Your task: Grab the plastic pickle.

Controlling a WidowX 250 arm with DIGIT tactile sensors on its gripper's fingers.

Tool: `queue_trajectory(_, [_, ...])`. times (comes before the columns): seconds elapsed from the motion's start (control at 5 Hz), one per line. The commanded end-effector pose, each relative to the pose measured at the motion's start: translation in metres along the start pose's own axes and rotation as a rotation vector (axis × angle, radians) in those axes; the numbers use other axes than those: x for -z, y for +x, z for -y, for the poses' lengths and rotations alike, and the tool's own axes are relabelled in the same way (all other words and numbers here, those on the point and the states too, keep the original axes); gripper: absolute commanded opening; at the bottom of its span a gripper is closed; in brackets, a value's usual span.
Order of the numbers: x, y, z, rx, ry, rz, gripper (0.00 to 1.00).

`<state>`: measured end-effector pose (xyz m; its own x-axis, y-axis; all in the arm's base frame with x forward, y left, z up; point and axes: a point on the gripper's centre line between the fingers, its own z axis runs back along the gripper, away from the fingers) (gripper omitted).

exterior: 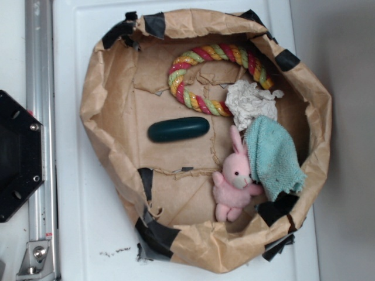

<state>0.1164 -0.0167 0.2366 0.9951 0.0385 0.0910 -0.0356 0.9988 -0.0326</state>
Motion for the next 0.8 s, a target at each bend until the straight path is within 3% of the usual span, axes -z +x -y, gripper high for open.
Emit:
queue_trajectory(0.0, [0.000,0.000,0.000,0.000,0.000,0.000,1.00])
queue_trajectory(0.2, [0.017,0.037,-0.017,-0.248,-0.056,0.115,1.00])
queue_trajectory(0.4, [0.028,0.055,-0.029,-0.320,0.006,0.133,1.00])
queue_trajectory(0.6, [0.068,0.082,-0.029,-0.268,0.023,0.110,1.00])
